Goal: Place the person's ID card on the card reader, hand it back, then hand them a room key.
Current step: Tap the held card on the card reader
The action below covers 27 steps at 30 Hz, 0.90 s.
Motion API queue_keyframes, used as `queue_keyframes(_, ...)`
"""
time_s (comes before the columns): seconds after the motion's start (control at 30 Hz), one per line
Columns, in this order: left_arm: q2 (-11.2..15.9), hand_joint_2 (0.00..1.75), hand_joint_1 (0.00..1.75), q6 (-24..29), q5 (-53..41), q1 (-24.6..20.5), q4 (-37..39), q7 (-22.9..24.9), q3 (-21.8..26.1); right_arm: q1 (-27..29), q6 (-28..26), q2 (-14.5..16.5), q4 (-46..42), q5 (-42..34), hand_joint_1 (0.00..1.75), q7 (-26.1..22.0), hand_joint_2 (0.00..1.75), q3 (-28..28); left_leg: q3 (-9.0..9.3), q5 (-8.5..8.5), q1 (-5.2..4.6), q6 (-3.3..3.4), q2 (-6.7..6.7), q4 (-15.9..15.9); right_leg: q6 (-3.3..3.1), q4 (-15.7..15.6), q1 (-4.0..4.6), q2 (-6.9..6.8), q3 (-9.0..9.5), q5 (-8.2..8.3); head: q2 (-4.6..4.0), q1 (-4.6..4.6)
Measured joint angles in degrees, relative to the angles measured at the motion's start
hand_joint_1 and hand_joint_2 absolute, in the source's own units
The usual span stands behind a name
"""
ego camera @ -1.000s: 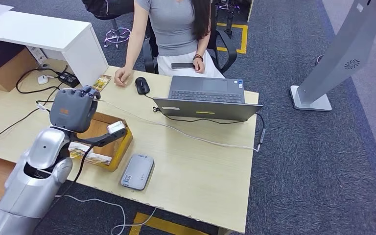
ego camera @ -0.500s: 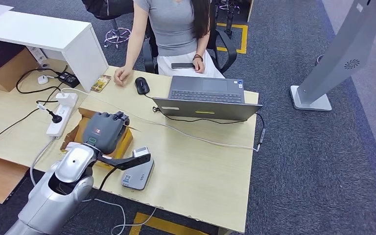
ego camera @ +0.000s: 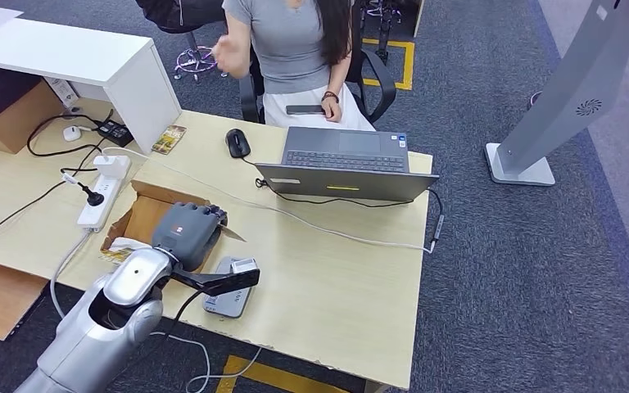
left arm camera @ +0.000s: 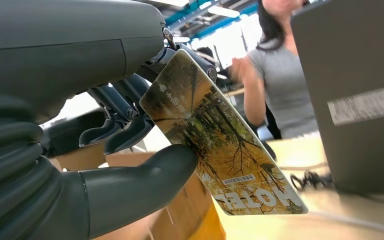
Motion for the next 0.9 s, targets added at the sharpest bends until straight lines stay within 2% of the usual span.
queue_keyframes(0.9,1.50,1.75,1.75,-4.95,0.55,1.10,2.42,-0.54,-6.25,0.00,0.20,0.02,0.00,0.11,0.00,-0.08,1.75,0.00,-0.03,0.00,0.00,0.00,-0.01,0.00,0.00,0.00,0.00,-0.01,-0.01,0.00,0.00,0.01)
